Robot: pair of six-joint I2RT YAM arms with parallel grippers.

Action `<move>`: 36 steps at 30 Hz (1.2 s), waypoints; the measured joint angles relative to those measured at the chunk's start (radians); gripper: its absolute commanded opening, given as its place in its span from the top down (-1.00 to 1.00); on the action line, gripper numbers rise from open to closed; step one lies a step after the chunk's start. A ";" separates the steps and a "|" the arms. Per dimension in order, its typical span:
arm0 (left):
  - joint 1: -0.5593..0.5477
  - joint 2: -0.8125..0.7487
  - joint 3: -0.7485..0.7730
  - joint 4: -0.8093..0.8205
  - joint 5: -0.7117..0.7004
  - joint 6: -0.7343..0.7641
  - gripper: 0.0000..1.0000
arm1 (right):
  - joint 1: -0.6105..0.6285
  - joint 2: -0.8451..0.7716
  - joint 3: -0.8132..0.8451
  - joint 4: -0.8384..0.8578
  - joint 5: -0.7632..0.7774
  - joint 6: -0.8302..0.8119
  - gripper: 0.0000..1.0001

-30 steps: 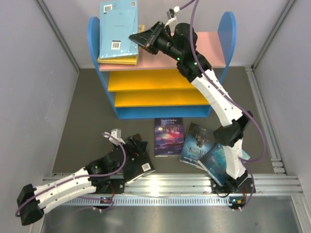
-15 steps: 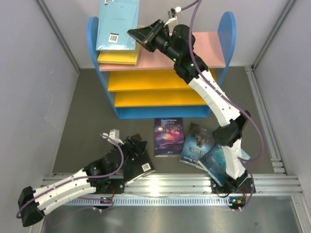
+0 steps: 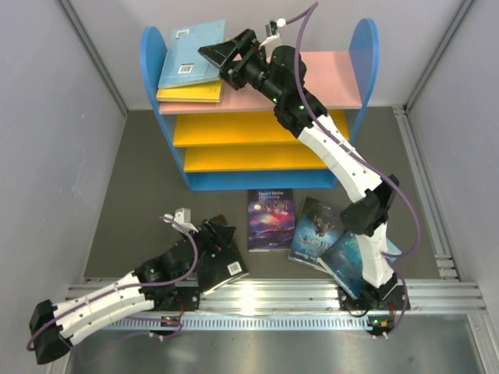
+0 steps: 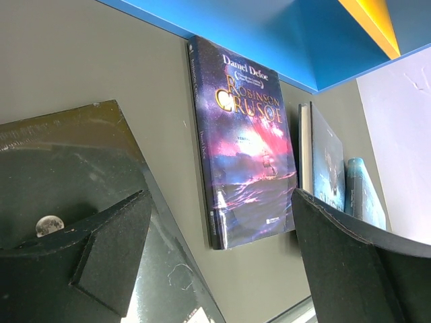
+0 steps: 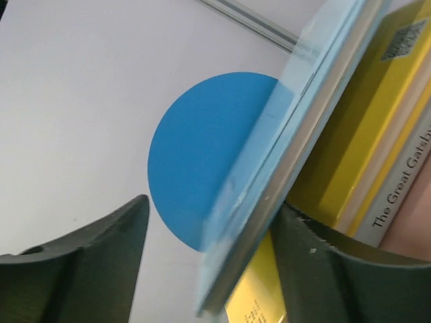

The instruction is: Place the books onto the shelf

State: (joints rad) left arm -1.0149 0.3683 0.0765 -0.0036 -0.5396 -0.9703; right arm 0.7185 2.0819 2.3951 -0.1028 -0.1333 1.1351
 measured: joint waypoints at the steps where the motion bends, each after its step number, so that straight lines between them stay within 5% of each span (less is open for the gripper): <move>1: 0.000 0.000 0.000 0.000 0.000 0.000 -0.79 | 0.001 -0.002 0.000 0.003 0.000 0.001 -0.53; 9: 0.000 0.000 0.000 -0.001 0.000 0.000 -0.79 | 0.001 -0.031 0.000 -0.040 0.000 -0.040 -1.00; 36: 0.000 0.000 0.000 -0.004 0.000 -0.006 -0.78 | -0.020 -0.183 -0.074 -0.378 -0.029 -0.279 -1.00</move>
State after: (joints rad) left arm -1.0149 0.3683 0.0765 -0.0078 -0.5400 -0.9764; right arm 0.6987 1.8984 2.3211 -0.4808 -0.1623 0.8558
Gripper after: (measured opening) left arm 0.889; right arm 0.996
